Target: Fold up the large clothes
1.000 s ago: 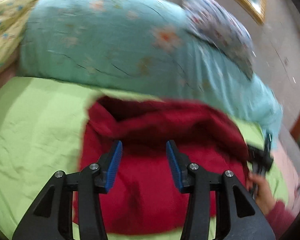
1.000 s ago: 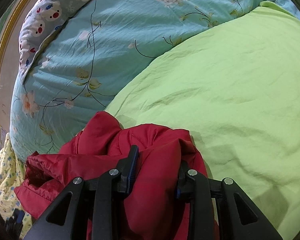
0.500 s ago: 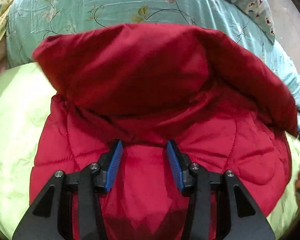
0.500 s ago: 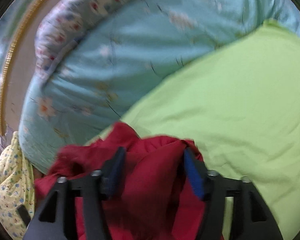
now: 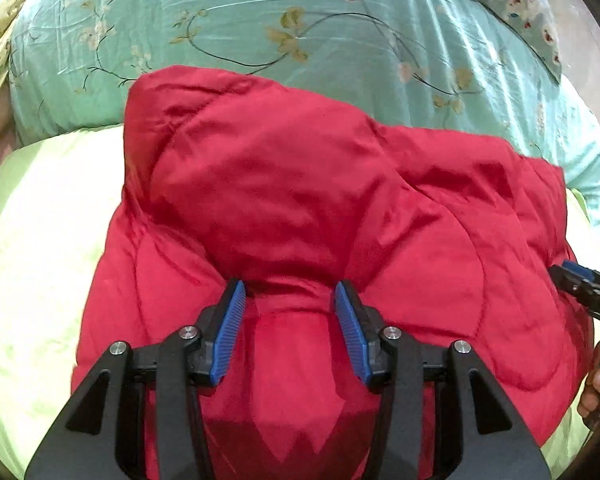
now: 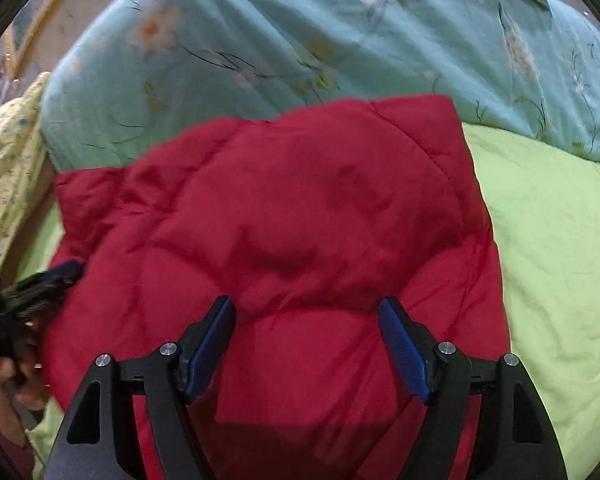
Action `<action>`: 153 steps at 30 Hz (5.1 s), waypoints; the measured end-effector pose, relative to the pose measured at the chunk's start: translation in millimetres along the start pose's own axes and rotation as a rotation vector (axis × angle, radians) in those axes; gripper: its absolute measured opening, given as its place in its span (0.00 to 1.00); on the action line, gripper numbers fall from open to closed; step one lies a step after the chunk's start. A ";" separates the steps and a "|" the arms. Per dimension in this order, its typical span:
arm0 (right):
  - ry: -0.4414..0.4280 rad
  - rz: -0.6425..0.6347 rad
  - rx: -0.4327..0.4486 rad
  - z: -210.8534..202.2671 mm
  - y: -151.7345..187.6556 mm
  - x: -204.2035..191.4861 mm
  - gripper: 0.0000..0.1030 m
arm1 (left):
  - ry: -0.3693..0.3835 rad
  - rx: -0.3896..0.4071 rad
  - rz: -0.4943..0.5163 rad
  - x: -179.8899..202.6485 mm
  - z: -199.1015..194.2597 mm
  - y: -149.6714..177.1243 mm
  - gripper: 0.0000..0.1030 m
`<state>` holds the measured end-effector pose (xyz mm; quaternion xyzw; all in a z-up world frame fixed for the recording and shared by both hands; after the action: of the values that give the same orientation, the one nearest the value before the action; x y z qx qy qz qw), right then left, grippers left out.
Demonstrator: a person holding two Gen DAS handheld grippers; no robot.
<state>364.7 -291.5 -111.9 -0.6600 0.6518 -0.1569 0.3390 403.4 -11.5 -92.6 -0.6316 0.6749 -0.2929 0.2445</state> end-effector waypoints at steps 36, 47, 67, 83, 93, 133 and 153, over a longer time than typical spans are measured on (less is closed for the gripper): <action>-0.029 0.199 0.032 12.8 -9.9 47.6 0.87 | 0.019 -0.040 -0.119 -51.2 22.3 -12.9 0.46; -0.068 0.224 0.075 -50.1 23.9 65.6 0.89 | 0.100 0.013 -0.162 -67.1 -33.7 2.5 0.80; -0.271 0.385 0.026 -26.7 54.0 93.5 0.89 | 0.400 -0.124 -0.463 -129.7 -1.0 51.1 0.87; -0.442 0.411 -0.016 7.8 45.6 62.4 0.78 | 0.614 -0.187 -0.547 -94.2 23.9 48.3 0.81; -0.448 0.359 0.005 -35.4 46.5 42.8 0.37 | 0.602 -0.107 -0.465 -86.6 -30.5 47.0 0.47; -0.360 0.388 0.047 -115.5 174.4 34.2 0.64 | 0.104 -0.004 -0.310 -105.0 -125.4 182.0 0.90; -0.122 0.353 0.303 -173.1 169.0 46.6 0.78 | 0.019 0.131 -0.143 -55.4 -207.4 180.5 0.92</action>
<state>129.6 -365.2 -108.2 -0.4860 0.7044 -0.1511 0.4948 134.8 67.1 -74.9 -0.6580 0.6098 -0.3591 0.2575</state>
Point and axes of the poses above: each gripper's, at about its wrist camera, not at the fingertips, and z roughly the way its jaws point, x to its right, y to its underside, the point moved 8 cm from there along z, roughly the way its jaws point, and after that the axes turned 4 degrees about -y, right-handed, at the moved point
